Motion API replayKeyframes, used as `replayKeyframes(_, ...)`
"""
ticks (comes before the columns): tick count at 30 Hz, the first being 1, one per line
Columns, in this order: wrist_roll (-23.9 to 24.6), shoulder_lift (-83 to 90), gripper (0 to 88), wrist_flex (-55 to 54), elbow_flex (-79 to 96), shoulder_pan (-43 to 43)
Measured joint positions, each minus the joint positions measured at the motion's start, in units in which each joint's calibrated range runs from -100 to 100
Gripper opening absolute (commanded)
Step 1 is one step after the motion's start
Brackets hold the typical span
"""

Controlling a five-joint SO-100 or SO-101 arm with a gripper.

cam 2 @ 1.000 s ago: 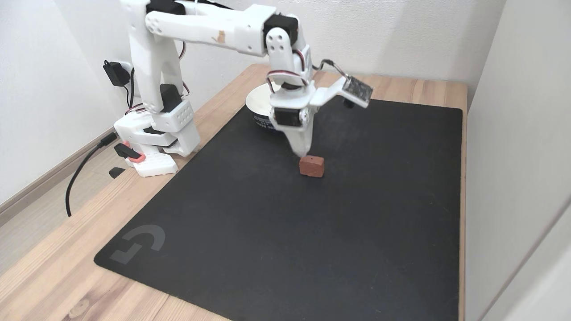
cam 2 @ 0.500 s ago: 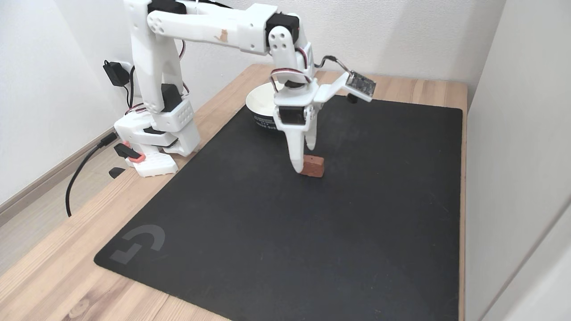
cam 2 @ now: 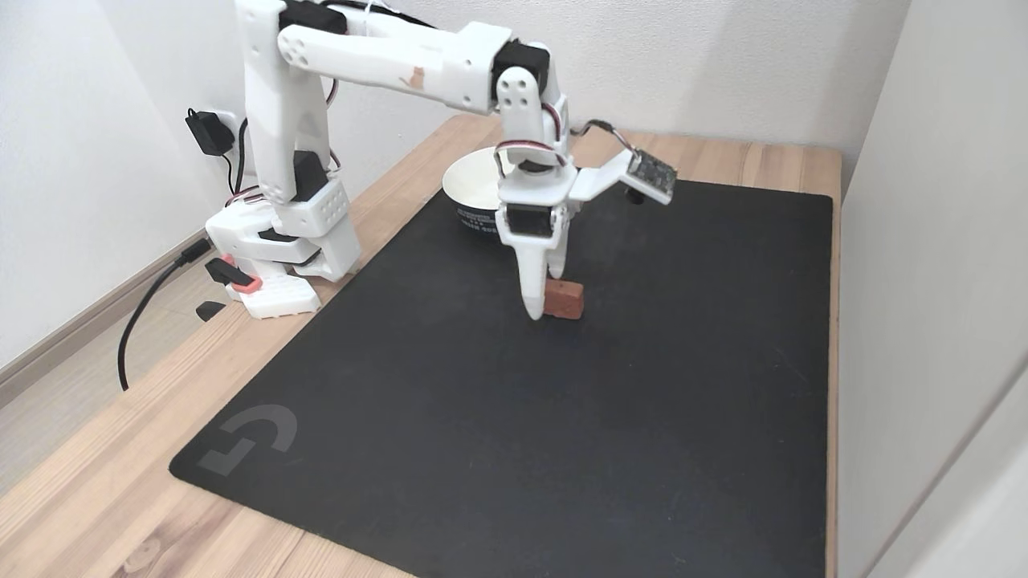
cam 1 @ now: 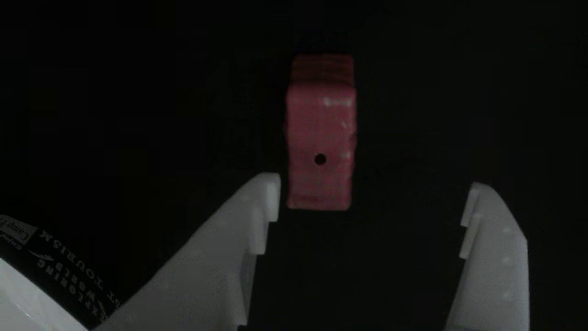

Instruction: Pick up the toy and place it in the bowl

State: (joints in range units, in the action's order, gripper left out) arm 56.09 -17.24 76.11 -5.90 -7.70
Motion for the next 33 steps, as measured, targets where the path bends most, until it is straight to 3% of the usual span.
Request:
replayKeyframes(17, 0.0, -8.7, 27.2, -7.4, -1.0, 0.2)
replayKeyframes(20, 0.0, -9.1, 18.7, -7.4, -1.2, 0.2)
replayKeyframes(22, 0.0, -9.2, 2.3, -7.4, -1.2, 0.2)
replayKeyframes(33, 0.0, -9.2, 2.3, -7.4, -1.4, 0.3)
